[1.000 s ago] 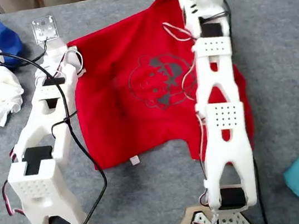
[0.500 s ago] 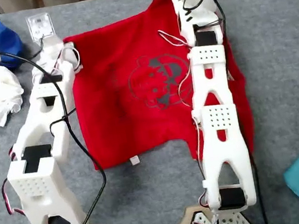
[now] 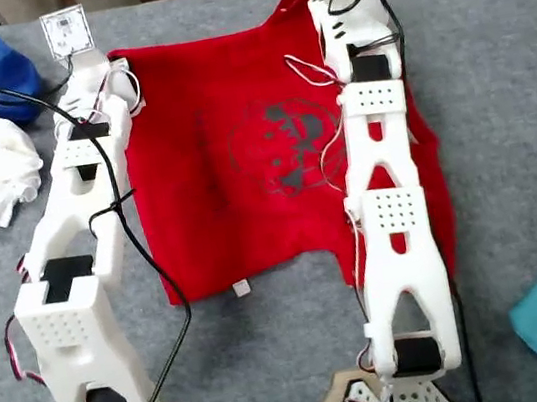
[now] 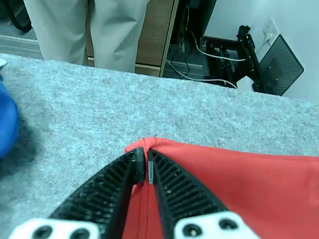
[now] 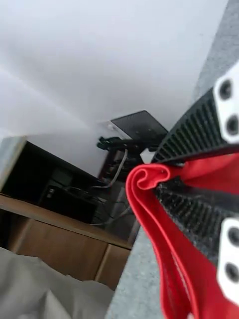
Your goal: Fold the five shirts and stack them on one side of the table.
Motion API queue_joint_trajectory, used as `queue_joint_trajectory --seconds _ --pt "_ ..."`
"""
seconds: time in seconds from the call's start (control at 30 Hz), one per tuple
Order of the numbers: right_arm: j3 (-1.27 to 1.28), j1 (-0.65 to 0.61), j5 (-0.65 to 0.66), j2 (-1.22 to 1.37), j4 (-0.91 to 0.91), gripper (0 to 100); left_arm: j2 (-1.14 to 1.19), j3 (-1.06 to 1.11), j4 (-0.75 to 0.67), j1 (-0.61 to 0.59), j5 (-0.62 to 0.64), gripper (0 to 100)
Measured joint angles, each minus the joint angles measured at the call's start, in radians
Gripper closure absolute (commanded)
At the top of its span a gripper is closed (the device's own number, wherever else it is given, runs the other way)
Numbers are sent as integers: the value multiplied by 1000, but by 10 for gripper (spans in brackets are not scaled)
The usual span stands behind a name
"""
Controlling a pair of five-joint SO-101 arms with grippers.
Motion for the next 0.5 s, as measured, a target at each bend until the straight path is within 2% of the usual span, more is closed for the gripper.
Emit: queue_joint_trajectory --seconds 0.1,0.17,0.27,0.5 --pt "0 0 0 -20 87 994 0 17 5 0 -8 981" --pt "0 0 0 -48 157 994 0 26 37 3 -60 981" --pt "0 11 0 -100 265 994 0 29 124 17 -126 981" --pt "0 21 20 -252 582 994 0 29 302 21 -143 981"
